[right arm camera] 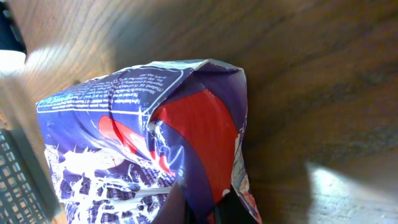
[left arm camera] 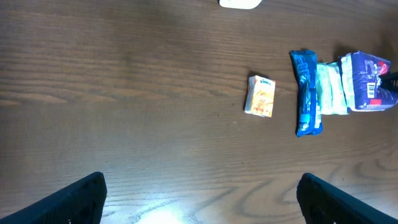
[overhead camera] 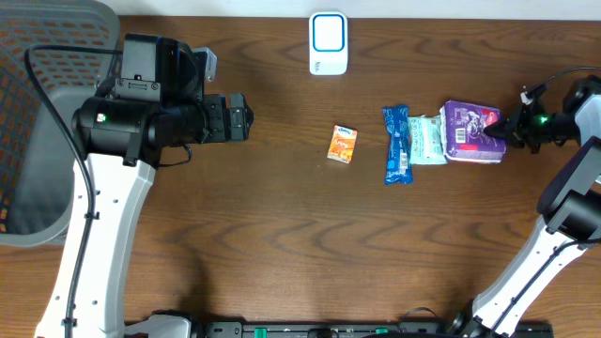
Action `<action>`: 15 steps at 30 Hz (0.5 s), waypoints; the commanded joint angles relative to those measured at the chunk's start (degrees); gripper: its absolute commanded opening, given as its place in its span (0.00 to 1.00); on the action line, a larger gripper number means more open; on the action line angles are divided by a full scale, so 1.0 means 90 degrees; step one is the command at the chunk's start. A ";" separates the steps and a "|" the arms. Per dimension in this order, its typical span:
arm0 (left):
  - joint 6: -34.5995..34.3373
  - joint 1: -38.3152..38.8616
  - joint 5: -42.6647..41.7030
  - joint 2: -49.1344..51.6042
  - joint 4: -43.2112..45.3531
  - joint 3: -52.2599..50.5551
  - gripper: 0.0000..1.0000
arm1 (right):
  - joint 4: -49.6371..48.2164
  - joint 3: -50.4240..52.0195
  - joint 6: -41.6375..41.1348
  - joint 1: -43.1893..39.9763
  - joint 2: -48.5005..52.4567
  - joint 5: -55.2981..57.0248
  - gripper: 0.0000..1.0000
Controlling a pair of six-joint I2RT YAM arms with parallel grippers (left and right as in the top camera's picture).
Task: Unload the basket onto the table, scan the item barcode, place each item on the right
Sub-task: 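Grasp the red-purple pack with the right gripper and lift it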
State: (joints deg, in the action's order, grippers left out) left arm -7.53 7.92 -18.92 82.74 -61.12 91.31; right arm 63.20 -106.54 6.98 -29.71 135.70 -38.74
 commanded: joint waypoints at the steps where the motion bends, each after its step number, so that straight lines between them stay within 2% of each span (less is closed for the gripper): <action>1: -0.0007 -0.0017 0.0058 0.0012 -0.0012 -0.0012 0.98 | 0.0075 0.0053 -0.0066 0.0185 -0.0634 0.0073 0.01; 9: -0.0007 -0.0015 0.0058 0.0012 -0.0012 -0.0012 0.98 | 0.0039 0.0053 -0.0413 0.1022 -0.2450 0.0083 0.01; 12: -0.0007 -0.0017 0.0058 0.0012 -0.0012 -0.0012 0.98 | -0.0022 0.0053 -0.0641 0.1455 -0.2727 0.0080 0.01; 15: -0.0007 -0.0017 0.0058 0.0012 -0.0012 -0.0012 0.98 | -0.0177 0.0053 -0.1309 0.2001 -0.2752 0.0078 0.01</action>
State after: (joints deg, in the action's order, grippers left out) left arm -7.53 7.92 -18.92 82.74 -61.12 91.31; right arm 62.54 -105.80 1.76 -15.79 110.52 -36.69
